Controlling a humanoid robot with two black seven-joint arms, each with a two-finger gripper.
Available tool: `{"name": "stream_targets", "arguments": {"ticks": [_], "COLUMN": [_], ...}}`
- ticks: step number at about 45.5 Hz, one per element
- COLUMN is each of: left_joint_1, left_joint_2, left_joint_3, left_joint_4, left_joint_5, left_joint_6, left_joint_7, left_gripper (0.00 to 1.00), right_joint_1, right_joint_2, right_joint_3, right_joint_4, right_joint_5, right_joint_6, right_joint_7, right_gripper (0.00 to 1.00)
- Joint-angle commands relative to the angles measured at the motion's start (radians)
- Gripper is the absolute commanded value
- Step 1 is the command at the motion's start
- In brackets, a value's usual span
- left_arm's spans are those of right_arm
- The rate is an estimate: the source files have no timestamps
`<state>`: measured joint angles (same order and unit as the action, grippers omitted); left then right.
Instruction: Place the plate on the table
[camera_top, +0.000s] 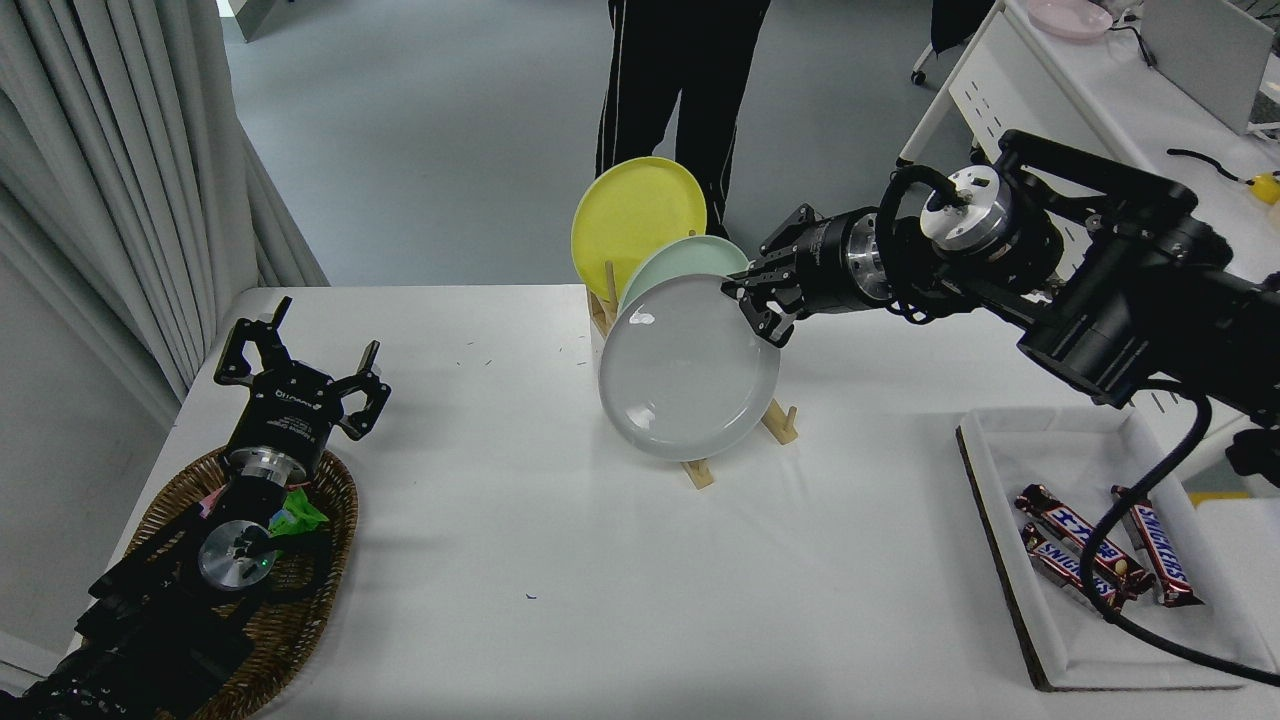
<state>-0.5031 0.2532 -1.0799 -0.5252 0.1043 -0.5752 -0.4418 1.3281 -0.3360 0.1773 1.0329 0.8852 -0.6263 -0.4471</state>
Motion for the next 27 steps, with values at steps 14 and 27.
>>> {"name": "stream_targets", "arguments": {"ticks": [14, 27], "left_joint_1": [0.0, 0.0], "left_joint_2": [0.0, 0.0], "left_joint_3": [0.0, 0.0], "left_joint_4": [0.001, 0.001], "left_joint_5": [0.0, 0.0], "left_joint_6": [0.0, 0.0], "left_joint_7": [0.0, 0.0], "left_gripper": [1.0, 1.0], "right_joint_1": [-0.237, -0.379], "right_joint_2": [-0.048, 0.052], "right_joint_3": [0.071, 0.198], "right_joint_4": [0.079, -0.024], "right_joint_5": [0.146, 0.147], "right_joint_6": [-0.159, -0.159], "right_joint_7": [-0.001, 0.004], "right_gripper": [0.0, 0.0]}}
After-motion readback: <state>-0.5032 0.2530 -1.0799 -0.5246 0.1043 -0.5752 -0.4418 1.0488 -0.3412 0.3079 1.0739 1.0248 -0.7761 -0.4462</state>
